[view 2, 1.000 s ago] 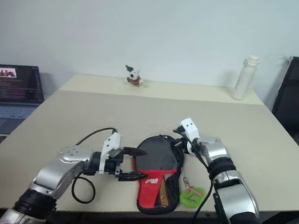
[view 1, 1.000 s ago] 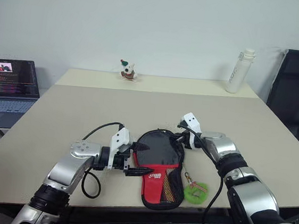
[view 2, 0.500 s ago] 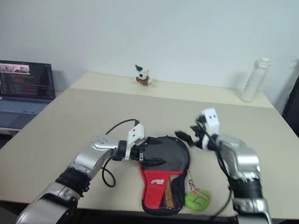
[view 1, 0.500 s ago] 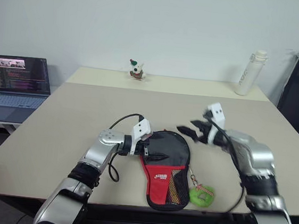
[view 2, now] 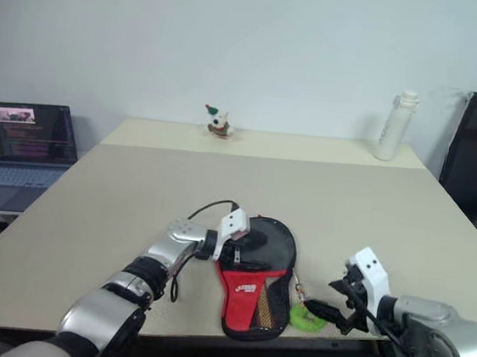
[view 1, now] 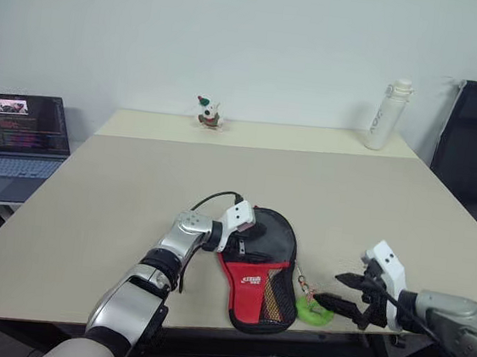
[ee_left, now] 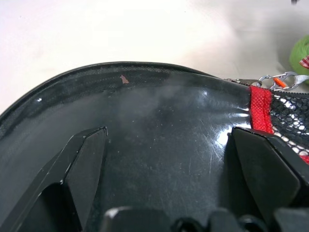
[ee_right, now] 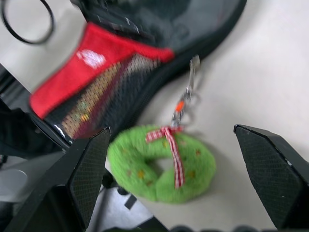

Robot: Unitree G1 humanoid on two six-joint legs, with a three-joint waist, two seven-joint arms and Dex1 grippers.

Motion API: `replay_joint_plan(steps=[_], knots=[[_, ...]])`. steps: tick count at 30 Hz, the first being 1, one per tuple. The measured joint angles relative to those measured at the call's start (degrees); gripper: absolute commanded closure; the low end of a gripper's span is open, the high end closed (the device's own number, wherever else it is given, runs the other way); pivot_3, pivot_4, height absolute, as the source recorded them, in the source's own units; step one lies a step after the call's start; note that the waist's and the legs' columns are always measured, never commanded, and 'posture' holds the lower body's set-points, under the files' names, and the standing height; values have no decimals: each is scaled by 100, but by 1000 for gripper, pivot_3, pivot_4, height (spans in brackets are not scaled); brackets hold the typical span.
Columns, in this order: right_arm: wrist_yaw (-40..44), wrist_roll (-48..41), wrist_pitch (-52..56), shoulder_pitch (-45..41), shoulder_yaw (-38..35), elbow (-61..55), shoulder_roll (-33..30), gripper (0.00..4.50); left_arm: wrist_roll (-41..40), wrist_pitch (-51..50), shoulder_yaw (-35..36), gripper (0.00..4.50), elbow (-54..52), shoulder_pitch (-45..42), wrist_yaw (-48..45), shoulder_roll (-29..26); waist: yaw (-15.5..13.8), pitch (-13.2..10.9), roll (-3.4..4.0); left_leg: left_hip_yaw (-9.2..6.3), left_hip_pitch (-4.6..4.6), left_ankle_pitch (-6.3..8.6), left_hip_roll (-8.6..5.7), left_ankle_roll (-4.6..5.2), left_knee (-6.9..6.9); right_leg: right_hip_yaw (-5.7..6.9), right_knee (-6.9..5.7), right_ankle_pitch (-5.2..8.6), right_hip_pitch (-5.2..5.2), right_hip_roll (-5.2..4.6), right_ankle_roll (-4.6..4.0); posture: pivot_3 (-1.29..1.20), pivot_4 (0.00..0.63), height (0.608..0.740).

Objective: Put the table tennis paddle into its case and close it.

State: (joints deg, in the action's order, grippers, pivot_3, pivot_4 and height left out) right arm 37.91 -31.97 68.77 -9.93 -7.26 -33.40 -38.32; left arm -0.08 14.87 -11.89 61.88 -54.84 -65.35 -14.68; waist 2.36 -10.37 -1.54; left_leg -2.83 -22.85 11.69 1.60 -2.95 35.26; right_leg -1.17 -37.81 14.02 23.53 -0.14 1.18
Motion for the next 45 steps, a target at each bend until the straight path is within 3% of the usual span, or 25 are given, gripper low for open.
replay_joint_plan(steps=[7,10,19,22,31,37,45], knots=[[-169,773,-993,219,1035,513,-269,19,53,198,34,0,184,-45,-22,40,-17,3,-4,-3,0,0,-1,0,0,4,9,0,-5,-1,0,0,150,740],[-127,891,-1264,219,1167,611,-366,580,91,215,43,0,200,-49,-29,43,-12,6,-9,-4,7,0,-1,0,0,6,9,0,-13,-1,0,0,150,740],[17,1008,-1402,200,1213,722,-408,3673,138,305,47,0,215,-48,-114,53,-16,8,-11,-7,7,0,0,0,1,8,11,0,-17,-1,0,0,150,740],[115,945,-1322,189,1215,665,-496,4473,124,275,77,0,217,-44,-326,63,-20,8,-11,-7,7,0,-1,0,2,9,11,0,-16,-1,0,0,150,740],[531,757,-1265,-24,1080,642,-1045,4473,70,53,132,0,217,-37,-802,78,-28,7,-11,-8,0,1,0,0,-5,12,29,1,-15,-1,0,0,150,740],[1130,605,-1531,397,1068,-18,-1793,4473,90,102,103,0,173,-5,-932,108,-54,10,-9,-9,-1,2,1,1,-9,15,43,1,-19,-1,1,0,150,740],[1140,758,-1861,492,1541,-236,-1662,4473,92,36,104,0,164,13,-897,194,-67,13,-10,-12,-2,5,-2,0,-9,18,67,0,-33,-5,3,0,150,740]])
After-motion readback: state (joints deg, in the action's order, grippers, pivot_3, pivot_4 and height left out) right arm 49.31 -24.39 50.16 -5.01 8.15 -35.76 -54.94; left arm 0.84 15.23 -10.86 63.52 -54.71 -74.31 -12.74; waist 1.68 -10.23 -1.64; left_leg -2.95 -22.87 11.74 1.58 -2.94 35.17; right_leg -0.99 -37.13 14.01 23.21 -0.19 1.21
